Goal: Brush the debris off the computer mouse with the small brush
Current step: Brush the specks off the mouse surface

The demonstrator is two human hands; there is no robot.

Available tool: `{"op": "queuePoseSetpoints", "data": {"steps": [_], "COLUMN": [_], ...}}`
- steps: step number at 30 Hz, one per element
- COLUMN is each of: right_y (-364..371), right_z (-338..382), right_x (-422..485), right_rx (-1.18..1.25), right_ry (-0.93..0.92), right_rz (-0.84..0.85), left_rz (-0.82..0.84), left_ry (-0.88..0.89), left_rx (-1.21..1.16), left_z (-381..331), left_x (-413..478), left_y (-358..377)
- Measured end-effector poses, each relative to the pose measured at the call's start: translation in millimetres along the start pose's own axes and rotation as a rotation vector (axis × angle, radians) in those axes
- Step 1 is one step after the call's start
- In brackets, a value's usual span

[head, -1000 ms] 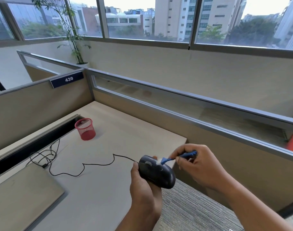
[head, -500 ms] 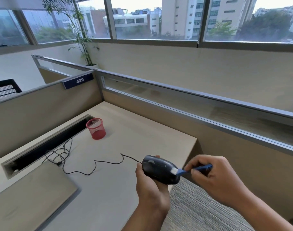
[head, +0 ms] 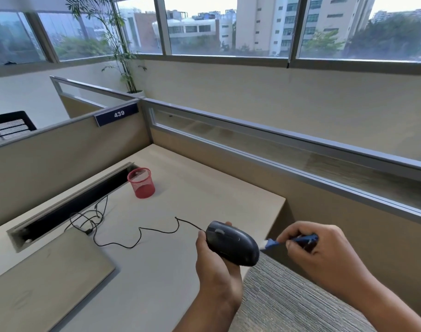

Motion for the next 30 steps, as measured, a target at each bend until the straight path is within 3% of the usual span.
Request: {"op": "queuePoseSetpoints", "data": {"steps": [6,11,16,23,27,30], "right_y": [13,16,2,2,0,5], "right_z": [28,25,31,27,32,32], "right_x": [24,18,15,13,15,14], "right_rx": [0.121,-0.018,-0.055,-0.244,-0.139,-0.236], "right_ry": [-0.054,-0.042,-0.068,-0.015,-0.030,-0.016], "right_rz": [-0.005,0.045,-0.056,0.031,0.003,0.036], "left_rz": [0.041,0.038,0.030,0.026,0.022,0.021], "left_ry": [-0.070,-0.079,-0.060,-0.038,-0.048,-0.048], "left_rx": [0.140,0.147,0.187,0.146,0.168,0.160], "left_z": [19,16,15,14,19,18], "left_x": [-14,-14,-13,-9,-8,-7], "left_y": [4,6,2,5,3,5]}}
Point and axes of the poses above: each hand's wrist, its own x-axis towards the middle knuckle, its own y-axis out of the palm, z = x × y, the point moved 3 cm from there along x, towards the middle knuckle, and after that the axes turned 4 degrees about -x, right-handed, at the moved point
